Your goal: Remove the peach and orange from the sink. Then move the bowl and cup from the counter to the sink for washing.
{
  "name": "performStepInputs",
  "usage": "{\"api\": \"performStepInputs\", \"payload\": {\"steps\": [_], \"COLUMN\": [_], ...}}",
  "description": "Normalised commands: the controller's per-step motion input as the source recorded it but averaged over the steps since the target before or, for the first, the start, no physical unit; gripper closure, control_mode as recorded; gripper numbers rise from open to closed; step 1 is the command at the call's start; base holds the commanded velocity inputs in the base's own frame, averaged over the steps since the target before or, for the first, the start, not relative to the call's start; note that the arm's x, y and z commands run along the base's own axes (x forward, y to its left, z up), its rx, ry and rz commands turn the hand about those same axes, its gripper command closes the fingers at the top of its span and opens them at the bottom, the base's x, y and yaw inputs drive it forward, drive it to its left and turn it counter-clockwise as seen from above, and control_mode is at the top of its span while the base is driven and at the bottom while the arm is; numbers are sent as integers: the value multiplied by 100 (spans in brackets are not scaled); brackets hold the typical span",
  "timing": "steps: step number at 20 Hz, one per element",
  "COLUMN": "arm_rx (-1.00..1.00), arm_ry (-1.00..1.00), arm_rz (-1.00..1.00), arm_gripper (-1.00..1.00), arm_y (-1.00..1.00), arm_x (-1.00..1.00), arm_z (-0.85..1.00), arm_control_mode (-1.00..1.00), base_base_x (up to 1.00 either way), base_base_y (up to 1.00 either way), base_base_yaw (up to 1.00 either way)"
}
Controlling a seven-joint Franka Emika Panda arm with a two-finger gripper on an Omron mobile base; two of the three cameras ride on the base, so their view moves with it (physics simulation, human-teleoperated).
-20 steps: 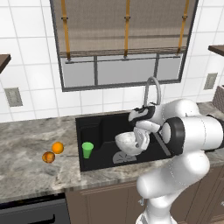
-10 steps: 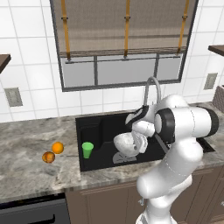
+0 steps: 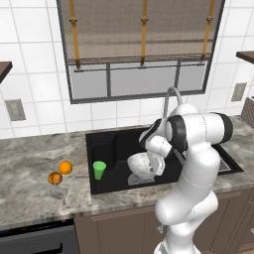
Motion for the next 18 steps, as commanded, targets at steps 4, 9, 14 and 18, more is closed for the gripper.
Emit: {"api": "performStepInputs", "payload": {"steps": [4,9,14,18], "arm_rx": [0,0,1,1], "arm_ry": [0,0,0,0], "arm_rz": [2,2,2,3], "arm_gripper": [100,100,100,100], "arm_y": [0,0,0,0], "arm_x": [23,23,24,25], "arm_z": [-29,-30,-29,-30], "arm_control_mode": [-100,-100,-100,-100], "base_base_x": [0,0,0,0], "base_base_y": [0,0,0,0], "base_base_yaw": [0,0,0,0]}}
